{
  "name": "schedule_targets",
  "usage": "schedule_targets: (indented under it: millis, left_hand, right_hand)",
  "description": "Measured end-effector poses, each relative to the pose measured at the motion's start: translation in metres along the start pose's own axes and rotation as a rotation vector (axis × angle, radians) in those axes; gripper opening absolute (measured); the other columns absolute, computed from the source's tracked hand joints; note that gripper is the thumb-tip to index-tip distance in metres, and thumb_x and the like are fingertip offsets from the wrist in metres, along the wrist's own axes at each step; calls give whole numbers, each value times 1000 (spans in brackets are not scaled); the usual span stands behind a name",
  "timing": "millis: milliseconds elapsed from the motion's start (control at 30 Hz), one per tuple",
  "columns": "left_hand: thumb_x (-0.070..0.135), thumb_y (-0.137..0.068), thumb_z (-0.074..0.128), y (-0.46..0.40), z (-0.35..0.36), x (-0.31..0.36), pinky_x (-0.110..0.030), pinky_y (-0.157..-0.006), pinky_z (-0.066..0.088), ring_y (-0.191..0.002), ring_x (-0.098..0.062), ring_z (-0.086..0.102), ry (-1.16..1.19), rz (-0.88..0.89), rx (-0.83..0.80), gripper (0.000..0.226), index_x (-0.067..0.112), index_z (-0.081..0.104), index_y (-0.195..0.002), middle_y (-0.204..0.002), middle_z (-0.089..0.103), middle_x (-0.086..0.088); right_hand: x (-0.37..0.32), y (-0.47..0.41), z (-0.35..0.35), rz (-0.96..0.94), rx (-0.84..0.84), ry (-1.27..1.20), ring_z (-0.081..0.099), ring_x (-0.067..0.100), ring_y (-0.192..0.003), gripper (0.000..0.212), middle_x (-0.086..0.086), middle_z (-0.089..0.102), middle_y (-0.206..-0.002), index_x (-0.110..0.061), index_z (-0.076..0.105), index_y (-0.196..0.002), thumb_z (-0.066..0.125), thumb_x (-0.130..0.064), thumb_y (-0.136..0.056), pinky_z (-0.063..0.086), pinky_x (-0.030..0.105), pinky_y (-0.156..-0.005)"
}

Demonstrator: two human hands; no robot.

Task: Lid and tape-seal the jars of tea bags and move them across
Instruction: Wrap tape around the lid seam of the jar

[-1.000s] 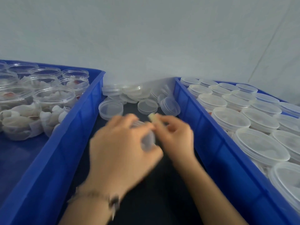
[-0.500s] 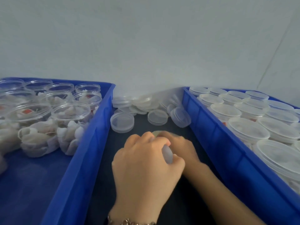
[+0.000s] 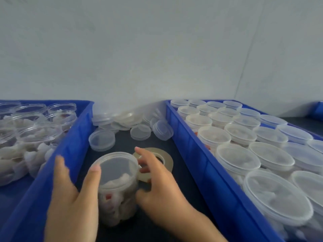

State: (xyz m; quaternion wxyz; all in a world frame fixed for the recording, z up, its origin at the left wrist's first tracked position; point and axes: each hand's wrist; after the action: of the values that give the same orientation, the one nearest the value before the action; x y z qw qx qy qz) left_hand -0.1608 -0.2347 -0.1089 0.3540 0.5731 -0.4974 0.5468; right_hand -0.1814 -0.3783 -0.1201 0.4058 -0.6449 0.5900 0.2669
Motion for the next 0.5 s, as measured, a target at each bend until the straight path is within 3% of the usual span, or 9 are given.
schedule_targets:
  millis: [67,100,167,200,333,400,467,500]
  left_hand:
    - [38,-92,55,8,3,-1,-39,-109,25,-130,-23,41,19,-173,-97,60,27,32,-146,-145,44,-1]
    - [31,-94,53,11,6,-1,-34,-97,31,-115,-19,51,33,-179,-132,44,24,45,-137,-128,57,1]
    - [23,-94,53,16,11,2,-31,-74,32,-81,-6,52,69,-139,-157,16,27,55,-109,-91,59,11]
    - [22,-94,53,18,14,2,-31,-71,33,-77,-7,51,81,-130,-155,11,30,54,-102,-85,57,11]
    - [32,-92,51,13,22,17,-33,-71,40,-80,-15,57,80,-41,-101,19,30,57,-110,-88,61,6]
    - [46,-87,52,2,29,42,-35,-68,47,-85,-13,63,165,75,-138,28,33,60,-110,-96,67,5]
    - [51,-77,51,-16,43,73,-41,-80,52,-102,-15,63,276,142,-226,58,26,51,-130,-119,63,-3]
    - [46,-80,52,-25,53,89,-34,-80,53,-100,-6,62,298,171,-243,64,22,42,-138,-125,59,-2]
  right_hand:
    - [-10,12,6,-3,-124,-18,25,-9,-131,106,-26,23,-144,-57,-3,-139,72,-35,-69,29,24,-107]
    - [-13,13,9,-4,-147,5,20,-8,-134,115,-28,16,-146,-61,-14,-136,76,-38,-69,25,23,-108]
    - [-18,10,16,13,-94,45,21,-3,-136,117,-23,15,-149,-56,-18,-138,77,-34,-74,24,18,-106]
    - [-21,8,17,24,-35,51,25,0,-135,109,-19,19,-149,-49,-12,-144,74,-34,-77,25,16,-102]
    - [-37,-1,7,-88,165,168,45,9,-120,68,-14,43,-133,-38,32,-138,67,-41,-79,35,19,-86]
    - [-53,-14,-11,-106,271,155,45,11,-119,67,-13,47,-132,-40,38,-136,68,-38,-76,32,21,-82]
    - [-70,-40,-37,-113,418,185,46,13,-121,69,-10,50,-134,-37,39,-139,70,-35,-77,29,20,-80]
    - [-78,-55,-52,-116,499,227,48,14,-121,70,-8,52,-134,-34,40,-140,72,-34,-78,31,20,-80]
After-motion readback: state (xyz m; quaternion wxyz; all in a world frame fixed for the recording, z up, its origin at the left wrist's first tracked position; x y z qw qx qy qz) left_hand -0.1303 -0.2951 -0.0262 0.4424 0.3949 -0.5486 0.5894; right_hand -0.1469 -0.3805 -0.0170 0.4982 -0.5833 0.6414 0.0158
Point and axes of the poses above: each hand's wrist, its own y-axis away from the middle knuckle, its own z-axis out of the palm, x = y × z
